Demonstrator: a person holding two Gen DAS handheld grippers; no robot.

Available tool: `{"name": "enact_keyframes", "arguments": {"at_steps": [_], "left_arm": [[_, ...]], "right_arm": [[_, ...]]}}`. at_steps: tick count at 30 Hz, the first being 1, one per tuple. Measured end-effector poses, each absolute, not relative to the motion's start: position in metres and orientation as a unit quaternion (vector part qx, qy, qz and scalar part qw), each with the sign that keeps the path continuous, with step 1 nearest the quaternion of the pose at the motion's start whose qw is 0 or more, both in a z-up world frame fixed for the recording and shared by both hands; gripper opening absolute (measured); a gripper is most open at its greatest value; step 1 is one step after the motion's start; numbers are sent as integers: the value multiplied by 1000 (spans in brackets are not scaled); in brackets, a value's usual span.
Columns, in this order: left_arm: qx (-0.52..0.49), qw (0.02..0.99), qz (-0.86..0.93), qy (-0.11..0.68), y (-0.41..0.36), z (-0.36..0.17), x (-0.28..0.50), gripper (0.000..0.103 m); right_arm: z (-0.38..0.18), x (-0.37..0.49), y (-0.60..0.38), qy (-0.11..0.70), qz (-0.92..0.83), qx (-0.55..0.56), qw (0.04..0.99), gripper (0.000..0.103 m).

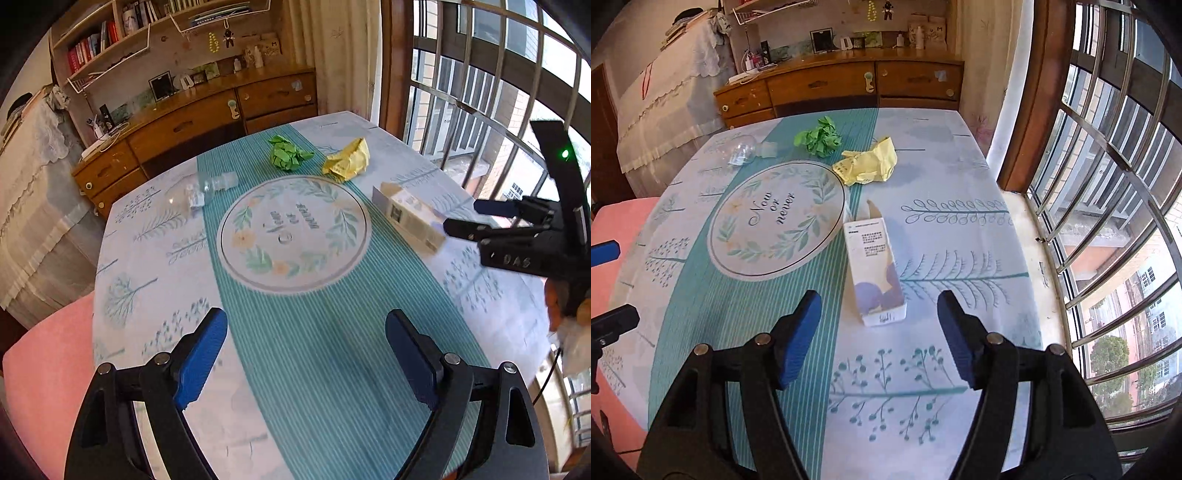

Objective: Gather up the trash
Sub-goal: 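Grasp the yellow crumpled paper with the left gripper while the right gripper grasps the white carton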

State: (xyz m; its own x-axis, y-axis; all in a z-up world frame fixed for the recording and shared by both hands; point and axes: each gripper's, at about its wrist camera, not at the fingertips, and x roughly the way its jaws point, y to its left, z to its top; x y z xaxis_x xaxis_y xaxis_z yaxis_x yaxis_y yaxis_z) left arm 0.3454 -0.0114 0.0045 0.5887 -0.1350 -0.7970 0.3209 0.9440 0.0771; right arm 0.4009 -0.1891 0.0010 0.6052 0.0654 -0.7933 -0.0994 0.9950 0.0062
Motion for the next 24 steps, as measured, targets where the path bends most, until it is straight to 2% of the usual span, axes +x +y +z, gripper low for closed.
{"name": "enact_keyframes", "arguments": {"at_steps": [9,10,11,13,24], "left_arm": [[109,879,-133,445,-41,-17,445,89],[109,880,-134,443,-45,-19,448,89],[110,880,-136,441,-50,-21,456,89],[113,881,-137,438,-61,-24,474,89],[135,887,-139,419,-128,-33,564,89]], "right_arm": [[-64,463,-196,484,45,-5,874,61],[-67,466,-199,481,39,-1,876,54],[-66,466,-200,471,35,-3,881,42],[-66,474,-206,466,33,-1,884,33],[-61,535,-249,449,3,48,892,33]]}}
